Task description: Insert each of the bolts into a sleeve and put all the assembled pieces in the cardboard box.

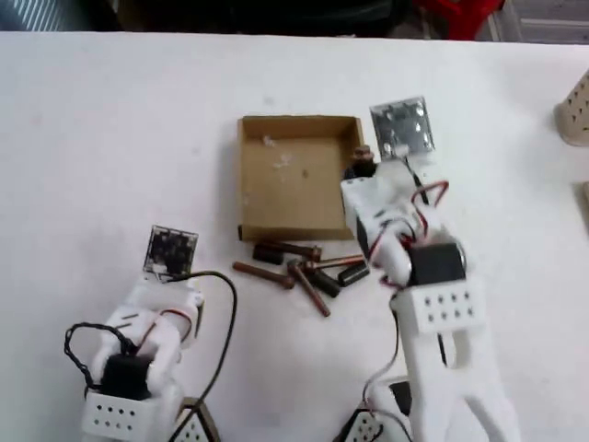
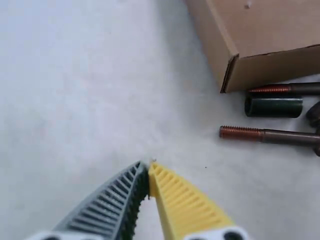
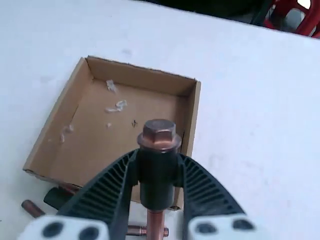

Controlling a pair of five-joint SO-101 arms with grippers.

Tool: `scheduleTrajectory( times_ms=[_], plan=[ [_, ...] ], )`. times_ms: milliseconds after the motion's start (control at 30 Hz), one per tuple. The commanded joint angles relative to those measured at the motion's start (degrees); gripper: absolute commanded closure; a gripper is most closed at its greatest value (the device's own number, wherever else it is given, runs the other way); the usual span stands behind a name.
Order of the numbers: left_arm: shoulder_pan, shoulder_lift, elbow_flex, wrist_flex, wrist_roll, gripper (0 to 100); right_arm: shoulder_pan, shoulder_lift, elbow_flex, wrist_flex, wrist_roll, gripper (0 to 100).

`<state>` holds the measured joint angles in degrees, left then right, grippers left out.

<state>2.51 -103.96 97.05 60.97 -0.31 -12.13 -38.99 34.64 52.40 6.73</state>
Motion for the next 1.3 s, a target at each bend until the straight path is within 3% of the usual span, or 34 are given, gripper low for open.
scheduleTrajectory(
  times_ms=[0,300,767,967,1267],
  plan=[
    [-0.66,-0.66,-0.09,0.35,-0.62,98,0.66,10.86,-12.92,4.35,1.32,98.1],
    [-0.66,-0.66,-0.09,0.26,-0.7,98,0.75,34.33,-34.73,11.82,1.32,98.1],
    [-0.66,-0.66,-0.09,0.09,-0.7,98,1.01,66.07,-55.74,11.82,1.32,96.7],
    [-0.66,-0.66,-0.09,0.0,-0.7,98,0.84,74.24,-62.15,15.6,1.32,85.4],
    [-0.66,-0.66,-0.09,0.0,-0.7,98,1.01,78.02,-73.58,25.45,1.32,86.2]
  ],
)
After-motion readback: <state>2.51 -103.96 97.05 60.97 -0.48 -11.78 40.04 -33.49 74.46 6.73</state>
